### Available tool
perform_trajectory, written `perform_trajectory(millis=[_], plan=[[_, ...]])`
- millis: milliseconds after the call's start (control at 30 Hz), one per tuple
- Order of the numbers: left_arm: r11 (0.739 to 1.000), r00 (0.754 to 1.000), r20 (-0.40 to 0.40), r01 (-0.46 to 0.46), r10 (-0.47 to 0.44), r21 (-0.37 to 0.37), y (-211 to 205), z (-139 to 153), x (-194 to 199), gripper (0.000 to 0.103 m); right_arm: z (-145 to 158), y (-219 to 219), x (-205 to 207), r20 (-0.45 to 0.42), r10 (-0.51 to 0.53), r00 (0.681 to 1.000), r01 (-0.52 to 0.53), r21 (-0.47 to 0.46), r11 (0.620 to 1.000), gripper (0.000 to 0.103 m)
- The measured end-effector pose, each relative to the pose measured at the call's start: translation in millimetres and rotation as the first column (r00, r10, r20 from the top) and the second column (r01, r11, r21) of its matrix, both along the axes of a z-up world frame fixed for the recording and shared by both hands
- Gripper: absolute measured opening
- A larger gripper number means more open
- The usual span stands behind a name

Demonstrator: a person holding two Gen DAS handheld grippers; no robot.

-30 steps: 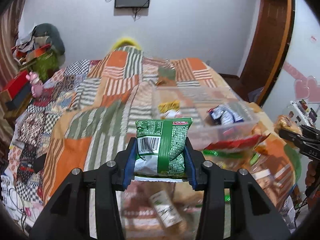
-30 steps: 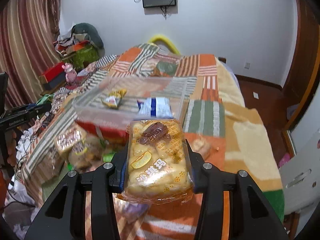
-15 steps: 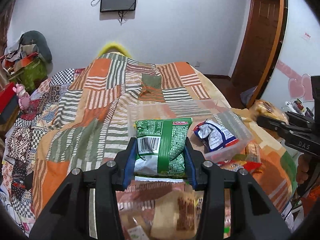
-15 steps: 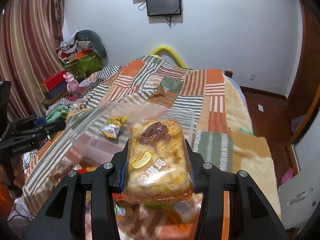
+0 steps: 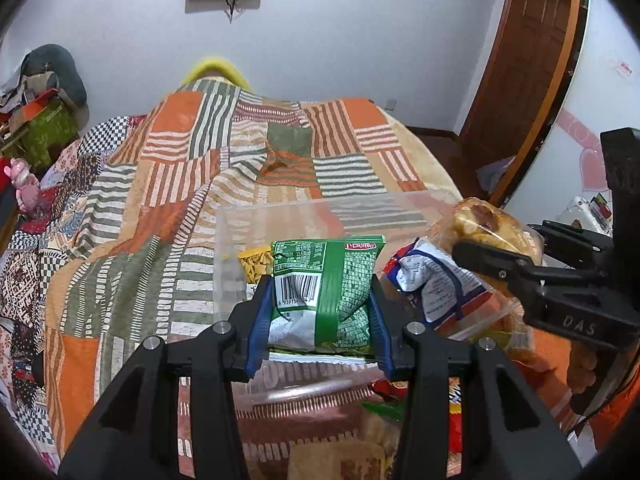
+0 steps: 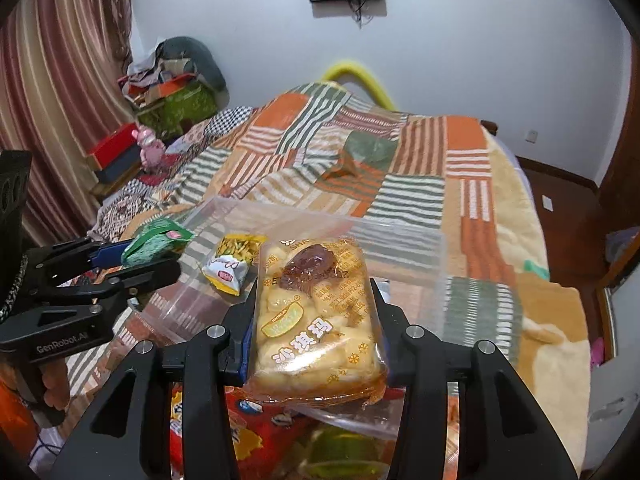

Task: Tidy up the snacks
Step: 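Place the green packet in the box while right tool places the bun pack in, then grasp the biscuit roll with left tool while right tool grasps the wafer roll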

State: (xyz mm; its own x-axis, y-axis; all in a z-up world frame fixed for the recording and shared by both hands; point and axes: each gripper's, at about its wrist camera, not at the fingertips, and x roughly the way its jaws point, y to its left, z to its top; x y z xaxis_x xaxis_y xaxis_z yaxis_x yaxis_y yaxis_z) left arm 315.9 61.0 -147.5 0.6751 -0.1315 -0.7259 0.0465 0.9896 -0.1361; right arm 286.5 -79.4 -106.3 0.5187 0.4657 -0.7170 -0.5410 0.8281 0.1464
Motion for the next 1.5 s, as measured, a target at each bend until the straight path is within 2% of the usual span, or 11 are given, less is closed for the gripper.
perform_trajectory(millis=[267,433,667,933,1200,1267,1400,1500], plan=[[1.000,0.999,-0.044,-0.015,0.014,-0.019,2.1,-11.6,11.0,0.044,-4.4,8.5,4.9,-0.048,0.033,0.998,-0.034,-0.017,0.999,0.044],[0.999,0.999,-0.036,-0.009,0.007,-0.036,4.0,-4.5,1.8,0.046,6.6,-2.8,-1.4,-0.016,0.014,1.000,-0.014,0.000,1.000,0.050],[1.000,1.000,0.011,-0.013,0.013,0.004,7.1,17.2,-30.2,0.054,30.1,-20.9,-28.5,0.076,-0.004,0.997,0.005,-0.010,1.000,0.056],[0.998,0.998,0.032,-0.049,0.047,0.042,22.3,28.3,-84.8,0.062,34.6,-45.5,-63.4,0.103,-0.028,0.994,0.030,-0.019,0.999,0.058],[0.996,0.996,-0.041,-0.078,0.080,0.047,34.8,2.7,-138.1,0.063,12.2,-55.3,-106.1,0.068,-0.026,0.997,0.028,-0.030,0.999,0.065],[0.996,0.994,-0.063,-0.085,0.087,0.034,36.2,-7.1,-147.8,0.063,0.3,-51.7,-114.3,0.035,-0.018,0.999,0.019,-0.029,0.999,0.069],[0.996,0.987,-0.134,-0.084,0.083,-0.002,33.2,-36.1,-162.2,0.063,-24.0,-40.1,-120.4,-0.013,0.006,1.000,-0.007,-0.071,0.997,0.070],[0.997,0.982,-0.170,-0.080,0.075,-0.021,28.0,-54.3,-166.5,0.063,-37.9,-33.8,-121.7,-0.065,0.029,0.997,-0.033,-0.065,0.997,0.070]])
